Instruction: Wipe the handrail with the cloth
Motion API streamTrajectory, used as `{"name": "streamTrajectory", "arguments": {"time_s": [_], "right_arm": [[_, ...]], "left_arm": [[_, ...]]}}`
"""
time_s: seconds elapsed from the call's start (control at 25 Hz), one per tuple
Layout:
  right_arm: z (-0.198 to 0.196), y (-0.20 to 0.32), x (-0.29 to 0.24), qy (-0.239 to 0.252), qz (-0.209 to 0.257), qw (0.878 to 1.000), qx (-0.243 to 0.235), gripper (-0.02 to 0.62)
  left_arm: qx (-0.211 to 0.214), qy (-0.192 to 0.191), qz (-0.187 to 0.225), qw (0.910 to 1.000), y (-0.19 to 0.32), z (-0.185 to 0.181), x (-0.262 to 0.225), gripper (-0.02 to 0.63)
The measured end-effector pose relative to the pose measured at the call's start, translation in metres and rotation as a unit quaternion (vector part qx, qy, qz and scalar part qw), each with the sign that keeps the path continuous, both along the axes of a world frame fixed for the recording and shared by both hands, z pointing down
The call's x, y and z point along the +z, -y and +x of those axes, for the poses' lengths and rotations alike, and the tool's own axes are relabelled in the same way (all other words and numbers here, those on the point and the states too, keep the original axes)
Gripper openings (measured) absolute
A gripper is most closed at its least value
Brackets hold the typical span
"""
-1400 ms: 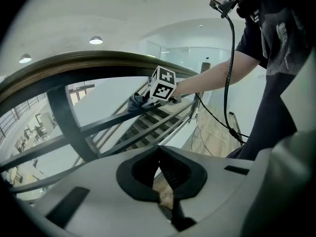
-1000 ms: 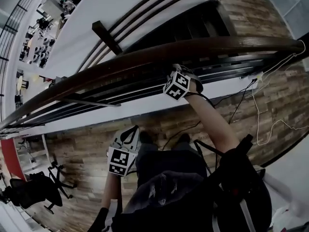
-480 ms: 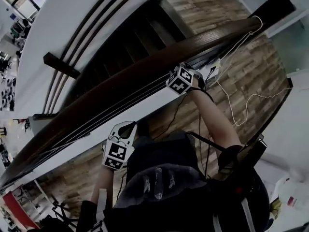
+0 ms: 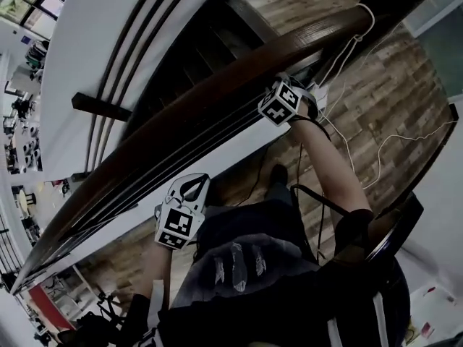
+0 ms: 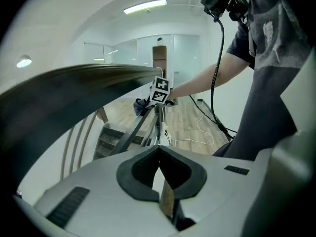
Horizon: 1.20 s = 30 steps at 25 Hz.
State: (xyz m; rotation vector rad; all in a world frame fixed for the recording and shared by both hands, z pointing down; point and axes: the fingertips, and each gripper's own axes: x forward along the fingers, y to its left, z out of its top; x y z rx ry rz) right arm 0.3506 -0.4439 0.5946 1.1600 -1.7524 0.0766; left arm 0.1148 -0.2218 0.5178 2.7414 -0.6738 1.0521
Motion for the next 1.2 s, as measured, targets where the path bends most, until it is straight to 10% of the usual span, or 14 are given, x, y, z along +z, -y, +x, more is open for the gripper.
{"name": "streamTrajectory", "arguments": {"time_s": [0.4,1.2], "right_arm": [[0.108,0.042,-0.002,0.047,0.014,0.999,-0.001,0.041],[0.171,0.062,-0.014,0.051,0.02,0.997,0.052,0.041]], "left_arm": [[-0.08,0.04,0.002,0.996,0.001,0.095,-0.025,0.008],[-0.155,0.032,-0.005,0.9874,0.01,0.07,-0.018,0.008]]}}
